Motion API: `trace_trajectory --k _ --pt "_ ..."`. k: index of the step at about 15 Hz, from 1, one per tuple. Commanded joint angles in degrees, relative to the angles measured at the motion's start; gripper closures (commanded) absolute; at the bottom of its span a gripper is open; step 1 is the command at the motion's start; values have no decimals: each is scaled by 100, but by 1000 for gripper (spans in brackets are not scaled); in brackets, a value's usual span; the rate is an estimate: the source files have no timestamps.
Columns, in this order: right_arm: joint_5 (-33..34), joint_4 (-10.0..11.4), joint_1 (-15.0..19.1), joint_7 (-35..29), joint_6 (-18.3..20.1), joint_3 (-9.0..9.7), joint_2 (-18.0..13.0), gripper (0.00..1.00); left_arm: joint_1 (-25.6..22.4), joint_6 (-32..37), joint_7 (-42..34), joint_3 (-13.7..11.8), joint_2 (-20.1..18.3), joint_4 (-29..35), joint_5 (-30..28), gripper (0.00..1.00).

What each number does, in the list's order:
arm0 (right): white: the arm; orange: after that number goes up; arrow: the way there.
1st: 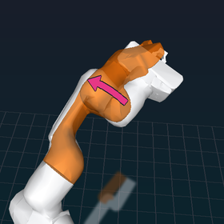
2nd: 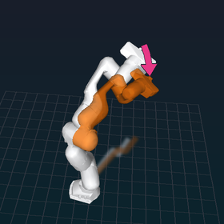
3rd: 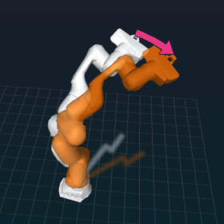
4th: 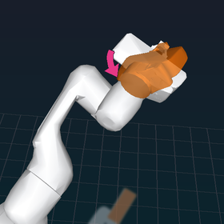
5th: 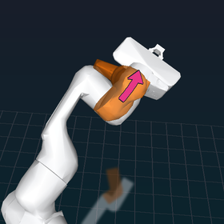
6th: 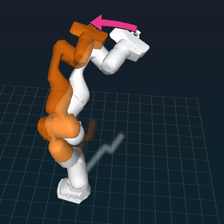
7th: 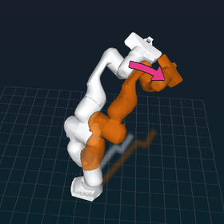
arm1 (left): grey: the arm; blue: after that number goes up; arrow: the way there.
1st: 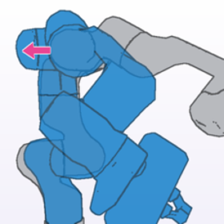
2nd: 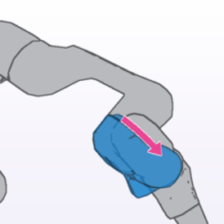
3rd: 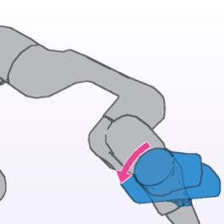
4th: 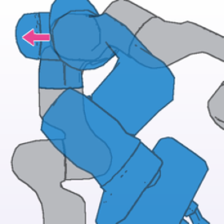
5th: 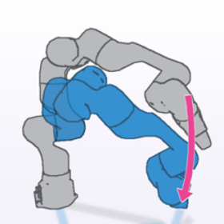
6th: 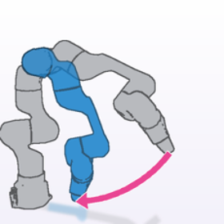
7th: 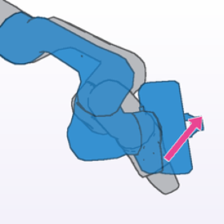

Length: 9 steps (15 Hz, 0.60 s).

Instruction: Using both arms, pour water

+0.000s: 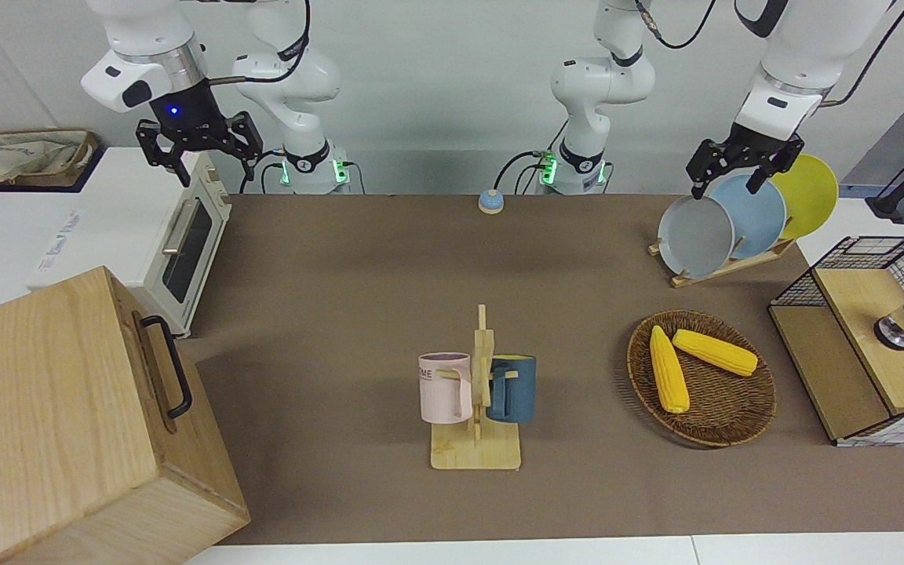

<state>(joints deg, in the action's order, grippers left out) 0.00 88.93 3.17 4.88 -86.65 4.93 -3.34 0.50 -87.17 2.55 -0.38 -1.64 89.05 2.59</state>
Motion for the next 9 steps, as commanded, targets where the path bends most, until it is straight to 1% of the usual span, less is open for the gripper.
trace_trajectory --k 1,2,4,8,9 --pt "-237 98 236 145 -1 70 -105 7 20 24 -61 -33 -12 -2 -40 5" --pt "-238 98 228 136 -1 78 -105 9 20 24 -61 -33 -12 -2 -40 5" --pt "-238 98 237 110 -1 157 -105 7 20 24 -61 -33 -12 -2 -40 5" --pt "-247 98 237 101 -10 210 -105 7 3 24 -105 -33 -12 -2 -40 5" --pt "-247 98 237 92 -27 271 -105 7 3 24 -114 -33 -12 -2 -40 2"
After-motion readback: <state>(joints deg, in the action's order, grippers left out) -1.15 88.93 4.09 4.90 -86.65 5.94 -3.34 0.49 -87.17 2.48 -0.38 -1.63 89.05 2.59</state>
